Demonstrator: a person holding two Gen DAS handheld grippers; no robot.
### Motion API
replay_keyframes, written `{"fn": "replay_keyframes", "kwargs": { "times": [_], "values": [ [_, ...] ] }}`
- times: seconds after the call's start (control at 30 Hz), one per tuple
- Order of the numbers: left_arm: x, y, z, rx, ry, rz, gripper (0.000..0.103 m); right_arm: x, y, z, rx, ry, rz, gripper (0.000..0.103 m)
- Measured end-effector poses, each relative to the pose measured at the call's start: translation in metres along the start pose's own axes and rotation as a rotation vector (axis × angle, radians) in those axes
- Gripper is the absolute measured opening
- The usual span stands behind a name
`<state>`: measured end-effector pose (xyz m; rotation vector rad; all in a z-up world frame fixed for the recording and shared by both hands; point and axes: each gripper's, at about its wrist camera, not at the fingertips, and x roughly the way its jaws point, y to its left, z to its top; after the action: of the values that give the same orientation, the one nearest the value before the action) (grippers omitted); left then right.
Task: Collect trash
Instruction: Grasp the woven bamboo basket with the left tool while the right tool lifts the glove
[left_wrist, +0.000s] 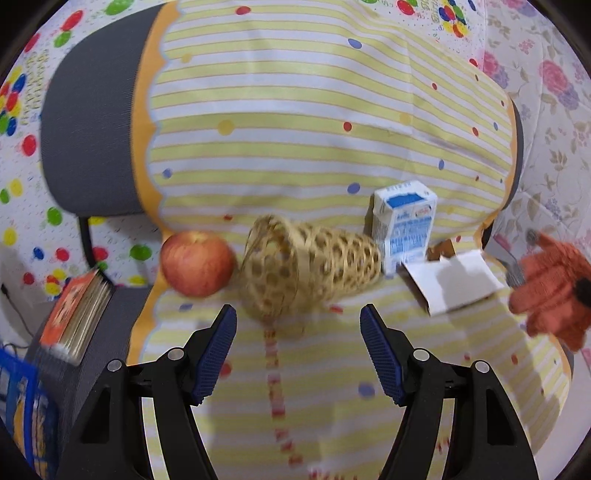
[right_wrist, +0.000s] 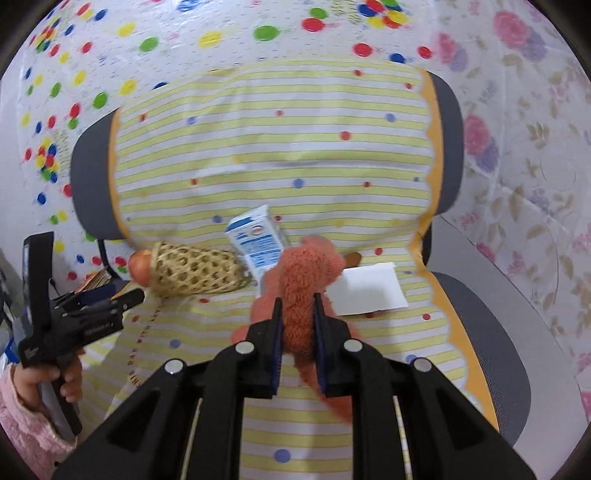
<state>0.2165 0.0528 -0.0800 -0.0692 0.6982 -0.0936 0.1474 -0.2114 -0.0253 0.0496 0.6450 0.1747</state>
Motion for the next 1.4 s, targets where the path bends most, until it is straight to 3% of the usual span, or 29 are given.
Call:
{"fn": "replay_keyframes", "kwargs": {
  "times": [0.07, 0.23, 0.37, 0.43, 0.57, 0.73, 1.0, 1.2, 1.4],
  "values": [
    [0.012, 0.000, 0.008, -0.001, 0.010, -0.007, 0.068, 0.001, -0.007, -0.002, 0.017, 0.004, 0.002, 0.014],
    [0.044, 0.002, 0.025, -0.030, 0.072, -0.048, 0.052, 0.006, -0.010, -0.008, 0.030, 0.022, 0.005, 0.014],
    [0.060, 0.008, 0.037, -0.097, 0.124, -0.129, 0.042, 0.006, -0.009, -0.014, 0.039, 0.033, 0.010, 0.014],
    [0.060, 0.010, 0.040, -0.121, 0.132, -0.157, 0.026, 0.002, -0.009, -0.017, 0.042, 0.038, 0.015, 0.014],
    [0.031, -0.005, 0.034, -0.087, 0.070, -0.178, 0.008, -0.013, -0.008, -0.025, 0.038, 0.033, 0.020, 0.014],
    [-0.044, -0.047, -0.008, 0.086, -0.044, -0.140, 0.006, -0.039, -0.009, -0.038, 0.044, 0.013, 0.023, 0.014],
    [-0.129, -0.076, -0.069, 0.115, -0.106, -0.216, 0.006, -0.077, -0.012, -0.064, 0.059, 0.003, 0.023, 0.014],
    [-0.166, -0.107, -0.112, 0.188, -0.118, -0.253, 0.006, -0.109, -0.016, -0.093, 0.050, 0.008, -0.018, 0.014],
    [-0.184, -0.146, -0.140, 0.253, -0.091, -0.357, 0.007, -0.146, -0.032, -0.126, 0.086, 0.019, -0.078, 0.014]
  ]
}}
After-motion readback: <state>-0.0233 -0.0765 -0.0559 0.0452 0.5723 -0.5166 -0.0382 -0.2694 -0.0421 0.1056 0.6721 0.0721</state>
